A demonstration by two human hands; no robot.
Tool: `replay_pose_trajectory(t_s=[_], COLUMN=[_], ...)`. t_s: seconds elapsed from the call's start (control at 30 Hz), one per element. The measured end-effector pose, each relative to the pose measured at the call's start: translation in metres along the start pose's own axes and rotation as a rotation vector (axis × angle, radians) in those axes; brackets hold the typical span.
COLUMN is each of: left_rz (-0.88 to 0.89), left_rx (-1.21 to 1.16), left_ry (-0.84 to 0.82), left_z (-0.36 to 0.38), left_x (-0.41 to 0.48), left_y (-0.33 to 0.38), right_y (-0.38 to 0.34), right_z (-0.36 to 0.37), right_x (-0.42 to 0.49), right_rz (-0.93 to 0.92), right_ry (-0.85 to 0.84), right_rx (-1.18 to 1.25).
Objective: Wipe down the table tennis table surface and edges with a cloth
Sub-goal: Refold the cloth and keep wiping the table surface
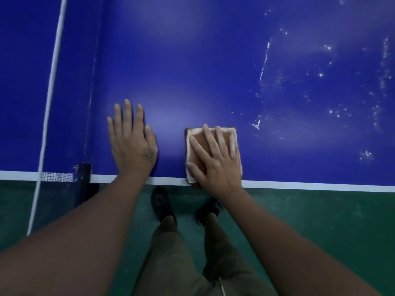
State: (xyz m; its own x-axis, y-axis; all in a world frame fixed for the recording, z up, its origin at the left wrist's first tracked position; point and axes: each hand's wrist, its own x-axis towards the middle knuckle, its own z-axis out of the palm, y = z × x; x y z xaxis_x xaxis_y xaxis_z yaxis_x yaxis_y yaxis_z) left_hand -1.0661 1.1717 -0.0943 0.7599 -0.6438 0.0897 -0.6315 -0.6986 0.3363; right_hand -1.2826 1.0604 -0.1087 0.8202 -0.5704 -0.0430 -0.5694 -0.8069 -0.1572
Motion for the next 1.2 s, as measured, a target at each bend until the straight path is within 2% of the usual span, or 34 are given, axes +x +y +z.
replay_pose_trajectory(t_s=[0.17,0.33,0.43,0.63,0.8,0.87,1.03,1.13,1.2], left_rz=[0.018,-0.024,-0.02,-0.046,-0.084,-0.086,-0.09,-0.092,-0.086], left_rx=[-0.139,0.024,0.048,-0.017,-0.035,-0.02,0.017,0.028,0.035], left_ry=[0.02,-0.002,0.013,0.035,0.033,0.036,0.02,0.015,0.02], left_z=[0.021,0.048,0.051,0.05,0.049,0.05,0.051,0.051,0.052], left_x=[-0.011,-0.014,-0.014,-0.013,-0.012,-0.013,-0.011,-0.011,-0.011], left_y=[0.084,0.124,0.122,0.123,0.127,0.128,0.126,0.127,0.127], right_y=[0.105,0.178,0.168,0.092,0.111,0.14,0.227,0.234,0.213], right_z=[-0.015,-0.032,-0.028,-0.016,-0.017,-0.021,-0.037,-0.042,-0.041], right_x=[-0.052,-0.084,-0.08,-0.008,0.037,0.038,0.016,0.0,-0.002], right_rz=[0.049,0.103,0.068,-0.083,-0.107,-0.073,0.159,0.286,0.29], right_ry=[0.024,0.001,-0.002,0.02,0.061,0.08,0.119,0.099,0.083], right_rx=[-0.052,-0.062,-0.078,0.041,0.074,0.043,-0.056,-0.089,-0.088])
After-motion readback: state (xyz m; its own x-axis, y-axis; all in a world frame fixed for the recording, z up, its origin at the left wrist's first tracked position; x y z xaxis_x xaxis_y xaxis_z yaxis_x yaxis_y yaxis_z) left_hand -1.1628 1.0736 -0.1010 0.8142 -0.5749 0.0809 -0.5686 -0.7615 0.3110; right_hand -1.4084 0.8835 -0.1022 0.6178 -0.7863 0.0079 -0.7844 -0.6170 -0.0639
